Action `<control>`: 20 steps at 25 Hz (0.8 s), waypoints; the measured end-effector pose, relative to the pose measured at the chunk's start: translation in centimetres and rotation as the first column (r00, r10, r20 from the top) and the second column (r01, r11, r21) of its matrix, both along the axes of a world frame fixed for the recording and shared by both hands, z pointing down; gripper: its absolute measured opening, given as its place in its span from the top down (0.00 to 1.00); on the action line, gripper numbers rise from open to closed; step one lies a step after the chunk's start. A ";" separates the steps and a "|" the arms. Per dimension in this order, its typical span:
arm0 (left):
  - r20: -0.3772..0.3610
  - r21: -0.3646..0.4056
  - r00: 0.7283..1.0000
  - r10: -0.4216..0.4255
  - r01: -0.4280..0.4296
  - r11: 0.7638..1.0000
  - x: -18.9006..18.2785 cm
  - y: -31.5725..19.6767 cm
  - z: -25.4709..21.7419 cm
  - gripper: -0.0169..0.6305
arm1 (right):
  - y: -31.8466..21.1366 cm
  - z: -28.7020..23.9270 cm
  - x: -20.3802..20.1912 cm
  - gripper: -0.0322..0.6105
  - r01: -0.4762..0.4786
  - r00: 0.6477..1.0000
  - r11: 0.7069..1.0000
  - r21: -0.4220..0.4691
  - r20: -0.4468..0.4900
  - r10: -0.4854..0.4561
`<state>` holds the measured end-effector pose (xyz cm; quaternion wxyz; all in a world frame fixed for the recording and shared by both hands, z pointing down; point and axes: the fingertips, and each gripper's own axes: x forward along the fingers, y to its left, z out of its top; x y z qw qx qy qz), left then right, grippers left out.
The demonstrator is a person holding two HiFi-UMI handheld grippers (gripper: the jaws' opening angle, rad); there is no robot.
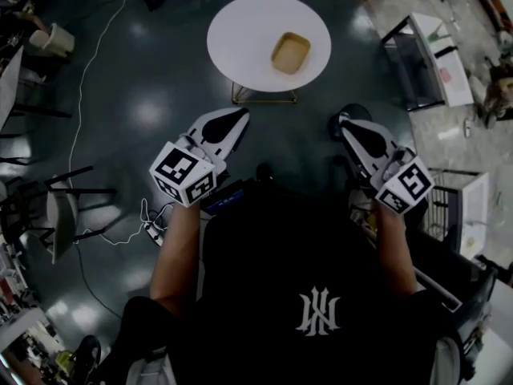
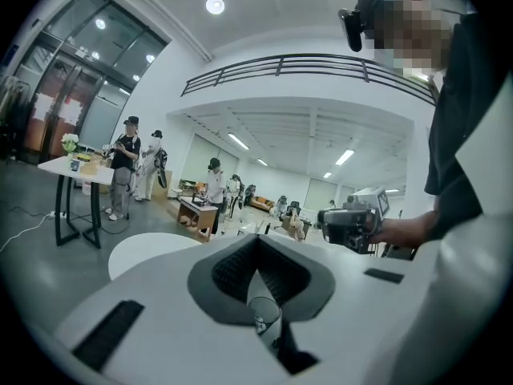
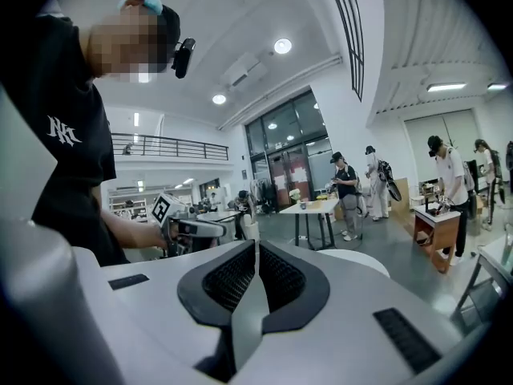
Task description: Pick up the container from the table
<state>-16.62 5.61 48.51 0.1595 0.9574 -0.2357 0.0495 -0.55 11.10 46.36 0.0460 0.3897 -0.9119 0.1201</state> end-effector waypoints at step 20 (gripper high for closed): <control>0.006 -0.039 1.000 0.013 -0.013 0.999 2.6 -9.9 2.2 0.97 | -10.7 3.0 2.0 0.88 -0.031 0.999 0.997 -0.065 0.006 0.031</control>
